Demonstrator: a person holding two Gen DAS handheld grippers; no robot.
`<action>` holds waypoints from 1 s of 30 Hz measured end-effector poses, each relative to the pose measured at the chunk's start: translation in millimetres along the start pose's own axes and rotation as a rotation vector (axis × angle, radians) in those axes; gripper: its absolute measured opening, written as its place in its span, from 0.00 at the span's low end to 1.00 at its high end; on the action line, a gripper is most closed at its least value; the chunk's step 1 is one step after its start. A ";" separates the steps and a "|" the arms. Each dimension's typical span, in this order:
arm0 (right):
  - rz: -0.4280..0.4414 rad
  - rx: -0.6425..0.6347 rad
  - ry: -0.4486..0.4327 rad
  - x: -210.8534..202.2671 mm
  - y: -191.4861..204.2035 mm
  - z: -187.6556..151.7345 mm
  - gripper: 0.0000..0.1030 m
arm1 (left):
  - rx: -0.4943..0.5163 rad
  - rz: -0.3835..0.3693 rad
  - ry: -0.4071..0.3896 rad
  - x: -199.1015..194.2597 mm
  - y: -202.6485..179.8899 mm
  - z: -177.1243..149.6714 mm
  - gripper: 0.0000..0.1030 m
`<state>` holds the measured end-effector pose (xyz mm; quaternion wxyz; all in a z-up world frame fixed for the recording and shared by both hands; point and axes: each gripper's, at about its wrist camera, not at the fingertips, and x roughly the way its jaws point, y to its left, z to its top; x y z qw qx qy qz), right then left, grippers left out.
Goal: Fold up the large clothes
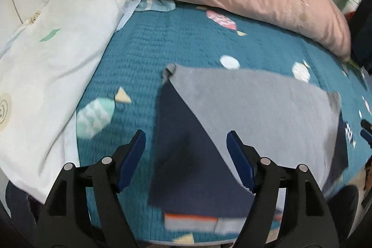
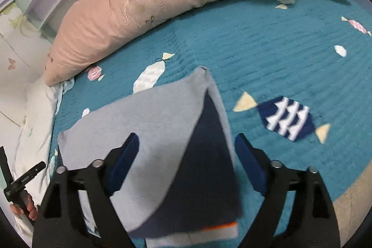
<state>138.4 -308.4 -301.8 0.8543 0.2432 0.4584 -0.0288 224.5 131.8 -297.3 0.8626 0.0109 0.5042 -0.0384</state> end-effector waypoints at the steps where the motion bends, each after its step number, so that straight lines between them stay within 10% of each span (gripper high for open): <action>1: 0.002 0.012 0.013 -2.6 -4.6 -2.4 0.83 | 0.008 0.004 0.000 -4.0 -2.1 -7.5 0.75; 18: 0.151 0.270 0.261 45.3 -52.4 -64.2 0.83 | 0.007 -0.040 0.028 -22.5 -40.8 -66.9 0.77; 23: 0.135 0.235 0.271 42.0 -41.7 -65.3 0.54 | 0.010 -0.048 0.024 -23.3 -43.9 -67.7 0.77; 30: 0.250 0.250 0.262 29.5 -44.0 -60.0 0.36 | 0.012 -0.035 0.035 -16.0 -46.8 -68.1 0.77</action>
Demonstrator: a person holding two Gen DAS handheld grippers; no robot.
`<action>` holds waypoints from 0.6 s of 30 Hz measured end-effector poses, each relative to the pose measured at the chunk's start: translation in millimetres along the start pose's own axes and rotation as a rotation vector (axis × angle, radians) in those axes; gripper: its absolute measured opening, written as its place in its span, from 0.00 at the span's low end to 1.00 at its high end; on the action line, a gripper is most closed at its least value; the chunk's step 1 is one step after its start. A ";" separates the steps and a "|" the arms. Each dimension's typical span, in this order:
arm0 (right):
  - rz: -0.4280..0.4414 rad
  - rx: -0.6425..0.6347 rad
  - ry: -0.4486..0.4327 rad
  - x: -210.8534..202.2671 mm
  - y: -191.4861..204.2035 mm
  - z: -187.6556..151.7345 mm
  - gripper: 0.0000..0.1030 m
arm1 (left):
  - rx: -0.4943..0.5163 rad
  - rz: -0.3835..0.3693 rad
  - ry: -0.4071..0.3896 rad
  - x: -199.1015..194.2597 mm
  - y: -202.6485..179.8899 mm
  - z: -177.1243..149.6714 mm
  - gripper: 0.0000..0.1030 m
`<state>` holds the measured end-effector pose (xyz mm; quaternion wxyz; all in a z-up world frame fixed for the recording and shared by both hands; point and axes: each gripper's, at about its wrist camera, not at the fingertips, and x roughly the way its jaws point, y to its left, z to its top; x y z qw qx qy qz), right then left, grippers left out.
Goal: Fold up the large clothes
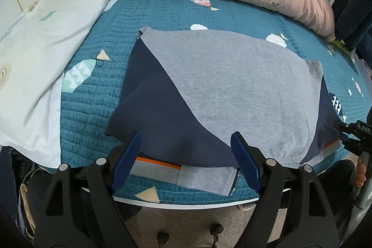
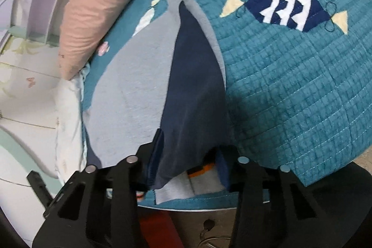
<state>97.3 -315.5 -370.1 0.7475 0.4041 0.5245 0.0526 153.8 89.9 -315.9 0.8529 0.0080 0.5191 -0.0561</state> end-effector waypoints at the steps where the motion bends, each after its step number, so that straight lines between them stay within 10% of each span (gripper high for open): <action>1: 0.019 0.000 0.007 -1.0 0.3 0.5 0.36 | 0.003 0.005 0.001 1.1 -0.3 -0.1 0.77; 3: 0.076 0.003 0.022 -3.0 0.1 1.7 0.36 | 0.005 0.009 0.005 3.0 -0.7 -0.4 0.77; 7: -0.088 0.012 0.089 14.8 -7.5 6.9 0.50 | 0.005 0.012 0.019 7.5 -1.6 0.0 0.77; 11: 0.011 0.070 0.080 20.7 -21.5 6.6 0.66 | 0.005 0.014 0.012 7.0 -1.0 -1.5 0.77; 18: 0.247 0.111 0.063 4.0 -18.5 7.0 0.45 | -0.004 0.032 0.018 9.8 7.3 -2.6 0.77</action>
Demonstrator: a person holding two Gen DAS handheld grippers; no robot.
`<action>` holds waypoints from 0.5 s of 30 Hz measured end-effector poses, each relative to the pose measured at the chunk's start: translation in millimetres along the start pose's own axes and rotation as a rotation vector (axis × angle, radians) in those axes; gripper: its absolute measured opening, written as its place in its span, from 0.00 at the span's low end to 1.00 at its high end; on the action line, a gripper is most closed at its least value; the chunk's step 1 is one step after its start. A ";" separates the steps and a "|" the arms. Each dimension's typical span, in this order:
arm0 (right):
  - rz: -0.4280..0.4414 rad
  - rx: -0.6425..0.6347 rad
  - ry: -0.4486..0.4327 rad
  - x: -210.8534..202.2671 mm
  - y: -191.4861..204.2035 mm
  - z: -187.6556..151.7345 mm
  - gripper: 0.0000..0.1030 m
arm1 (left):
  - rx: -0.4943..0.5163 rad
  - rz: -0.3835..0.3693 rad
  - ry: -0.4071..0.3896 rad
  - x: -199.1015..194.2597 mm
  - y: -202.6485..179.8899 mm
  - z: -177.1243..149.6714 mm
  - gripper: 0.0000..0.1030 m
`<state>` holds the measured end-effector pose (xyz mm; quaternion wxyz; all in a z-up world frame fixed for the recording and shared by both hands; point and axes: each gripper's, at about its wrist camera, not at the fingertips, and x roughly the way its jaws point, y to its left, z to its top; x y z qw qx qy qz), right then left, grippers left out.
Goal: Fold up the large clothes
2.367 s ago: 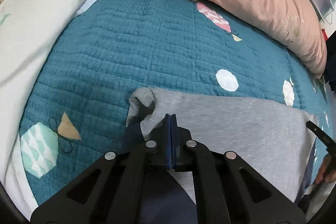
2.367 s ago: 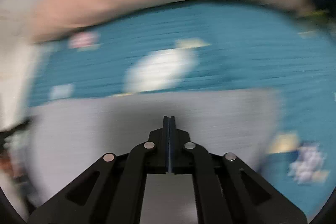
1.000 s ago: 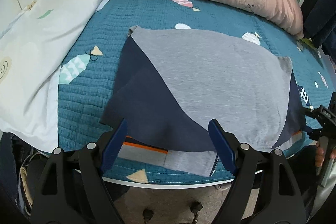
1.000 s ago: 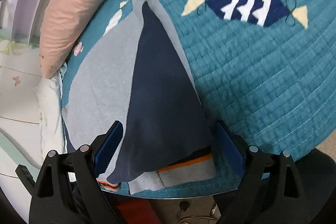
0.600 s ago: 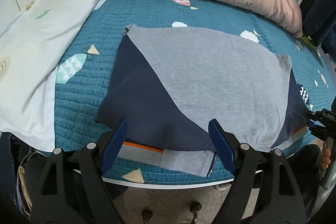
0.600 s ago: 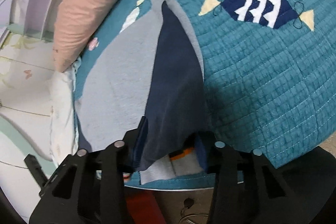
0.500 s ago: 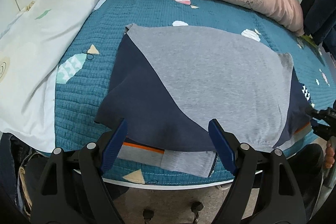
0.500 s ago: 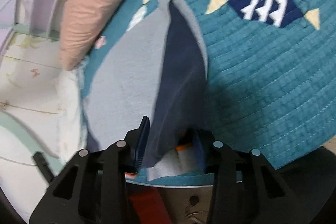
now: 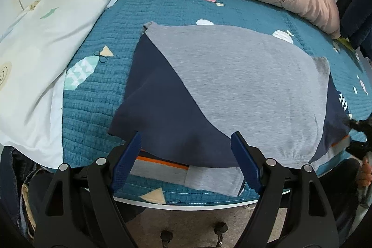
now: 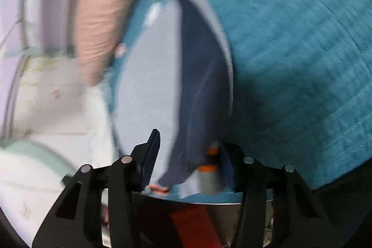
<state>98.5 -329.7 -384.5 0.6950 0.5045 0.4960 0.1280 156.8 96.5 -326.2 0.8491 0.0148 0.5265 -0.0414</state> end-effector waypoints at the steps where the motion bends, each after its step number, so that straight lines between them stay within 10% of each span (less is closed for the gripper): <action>1: 0.013 -0.007 -0.002 -3.1 2.0 -0.2 0.45 | -0.001 0.004 0.003 1.1 1.1 0.3 0.77; 6: -0.140 0.057 -0.007 13.1 -13.5 13.6 0.48 | -0.015 0.010 0.013 4.9 1.8 4.1 0.77; 12: 0.000 0.229 -0.101 18.3 -30.8 29.8 0.50 | 0.006 0.022 0.022 11.4 -5.1 7.2 0.77; 14: -0.016 0.191 -0.110 19.7 -20.5 32.5 0.16 | 0.012 0.025 0.025 13.0 -8.5 7.9 0.77; 15: -0.003 0.156 -0.100 21.2 -13.1 31.5 0.17 | 0.013 0.021 0.020 12.4 -10.0 7.8 0.77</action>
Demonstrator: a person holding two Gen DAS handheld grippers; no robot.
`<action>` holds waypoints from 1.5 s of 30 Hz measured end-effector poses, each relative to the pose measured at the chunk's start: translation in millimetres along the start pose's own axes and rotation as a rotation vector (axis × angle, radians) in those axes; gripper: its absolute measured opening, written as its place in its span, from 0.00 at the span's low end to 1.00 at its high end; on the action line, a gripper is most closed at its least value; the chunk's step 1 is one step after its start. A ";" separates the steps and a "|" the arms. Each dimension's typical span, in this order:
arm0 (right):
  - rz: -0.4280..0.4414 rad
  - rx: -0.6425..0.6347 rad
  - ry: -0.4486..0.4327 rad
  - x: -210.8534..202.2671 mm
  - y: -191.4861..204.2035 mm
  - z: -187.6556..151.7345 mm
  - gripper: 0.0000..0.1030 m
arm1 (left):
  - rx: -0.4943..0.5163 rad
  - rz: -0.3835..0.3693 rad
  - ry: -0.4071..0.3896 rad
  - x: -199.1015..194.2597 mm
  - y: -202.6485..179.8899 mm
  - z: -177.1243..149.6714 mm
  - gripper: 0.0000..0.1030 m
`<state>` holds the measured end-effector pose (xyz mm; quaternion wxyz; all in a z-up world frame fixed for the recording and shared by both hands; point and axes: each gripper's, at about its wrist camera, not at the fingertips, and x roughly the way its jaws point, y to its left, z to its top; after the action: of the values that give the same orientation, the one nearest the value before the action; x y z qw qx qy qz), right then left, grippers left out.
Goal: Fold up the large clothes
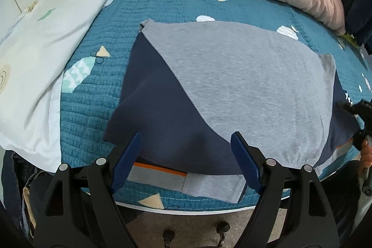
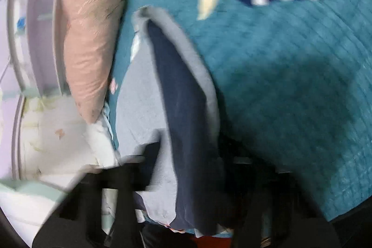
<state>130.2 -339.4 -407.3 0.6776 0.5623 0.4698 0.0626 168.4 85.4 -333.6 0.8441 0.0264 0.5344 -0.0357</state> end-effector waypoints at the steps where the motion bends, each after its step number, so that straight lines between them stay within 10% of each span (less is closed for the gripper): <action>1: 0.028 -0.025 0.003 -0.8 5.1 -1.7 0.16 | 0.002 -0.004 -0.005 -0.5 -1.4 0.0 0.77; 5: 0.054 -0.141 -0.009 -10.6 29.1 -13.0 0.16 | 0.010 -0.011 -0.009 3.0 -9.9 3.8 0.77; 8: -0.131 -0.190 -0.053 1.0 25.3 -17.3 0.16 | -0.004 -0.049 -0.015 5.4 -18.8 12.8 0.77; 11: -0.080 -0.151 -0.090 0.7 13.8 -20.0 0.16 | 0.007 -0.065 -0.013 9.7 -37.0 31.2 0.77; 16: -0.230 -0.363 -0.128 5.1 41.4 -29.5 0.16 | 0.016 -0.104 -0.020 17.1 -74.1 78.1 0.74; 21: -0.237 -0.370 -0.115 14.7 36.2 -23.8 0.16 | 0.007 -0.178 0.037 39.7 -110.3 131.6 0.29; 27: -0.174 -0.312 -0.087 2.1 21.2 -14.7 0.16 | 0.005 -0.157 0.098 84.3 -138.5 171.3 0.00; 33: -0.126 -0.278 -0.063 -5.2 13.6 -10.1 0.16 | -0.087 -0.117 0.263 180.7 -133.3 180.9 0.00; 45: -0.103 -0.242 -0.046 -7.1 5.8 -6.2 0.18 | 0.041 -0.021 0.239 141.1 -144.8 128.6 0.00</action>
<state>124.4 -337.4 -398.1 0.7535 0.4526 0.4716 0.0711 331.5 -74.0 -407.2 0.7732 0.0420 0.6306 -0.0521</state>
